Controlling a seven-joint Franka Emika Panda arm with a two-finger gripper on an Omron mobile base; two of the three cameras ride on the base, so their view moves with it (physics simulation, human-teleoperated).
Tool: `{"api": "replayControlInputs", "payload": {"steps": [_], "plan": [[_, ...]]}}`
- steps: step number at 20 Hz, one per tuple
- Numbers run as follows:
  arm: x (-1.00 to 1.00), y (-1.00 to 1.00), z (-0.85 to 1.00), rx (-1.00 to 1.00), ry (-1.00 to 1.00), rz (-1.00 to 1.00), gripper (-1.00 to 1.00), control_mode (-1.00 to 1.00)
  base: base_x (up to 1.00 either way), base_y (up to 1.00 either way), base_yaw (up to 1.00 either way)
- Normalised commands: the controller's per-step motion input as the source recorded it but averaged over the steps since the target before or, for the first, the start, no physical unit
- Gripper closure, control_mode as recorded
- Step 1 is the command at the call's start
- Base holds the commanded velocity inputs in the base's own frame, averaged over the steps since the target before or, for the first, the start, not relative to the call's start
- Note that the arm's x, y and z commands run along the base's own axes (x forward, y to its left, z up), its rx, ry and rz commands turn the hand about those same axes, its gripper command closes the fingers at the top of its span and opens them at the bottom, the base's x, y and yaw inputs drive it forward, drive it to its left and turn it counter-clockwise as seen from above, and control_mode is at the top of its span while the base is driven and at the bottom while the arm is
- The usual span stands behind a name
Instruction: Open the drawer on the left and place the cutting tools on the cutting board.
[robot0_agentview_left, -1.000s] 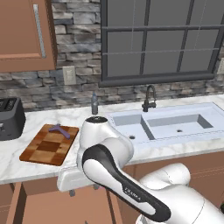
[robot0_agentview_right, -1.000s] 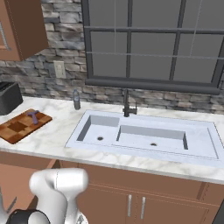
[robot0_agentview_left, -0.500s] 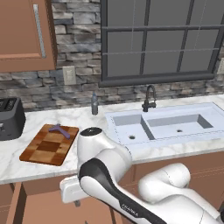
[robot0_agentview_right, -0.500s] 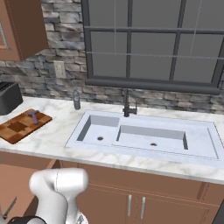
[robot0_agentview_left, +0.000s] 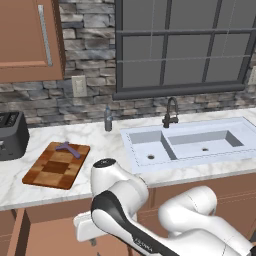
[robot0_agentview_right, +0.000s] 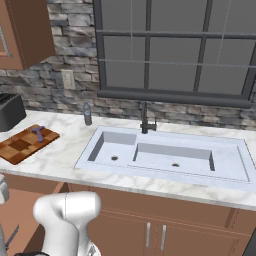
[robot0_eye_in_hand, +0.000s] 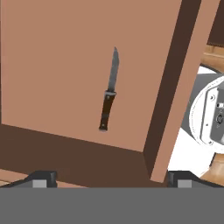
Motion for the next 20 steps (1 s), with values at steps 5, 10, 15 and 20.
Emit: {"api": "replayControlInputs", "payload": {"steps": [5,10,15,20], "plan": [[-0.02,0.0,-0.58,-0.06,0.02,0.0,-1.0,-1.0,0.0,0.0,0.0],[-0.04,0.0,-0.55,-0.08,0.0,0.0,-1.0,-1.0,0.0,0.0,0.0],[-0.15,0.01,-0.48,-0.08,0.0,0.0,-1.0,-1.0,0.0,0.0,0.0],[-0.02,0.08,-0.41,-0.05,0.0,0.0,-1.0,-1.0,0.0,0.0,0.0]]}}
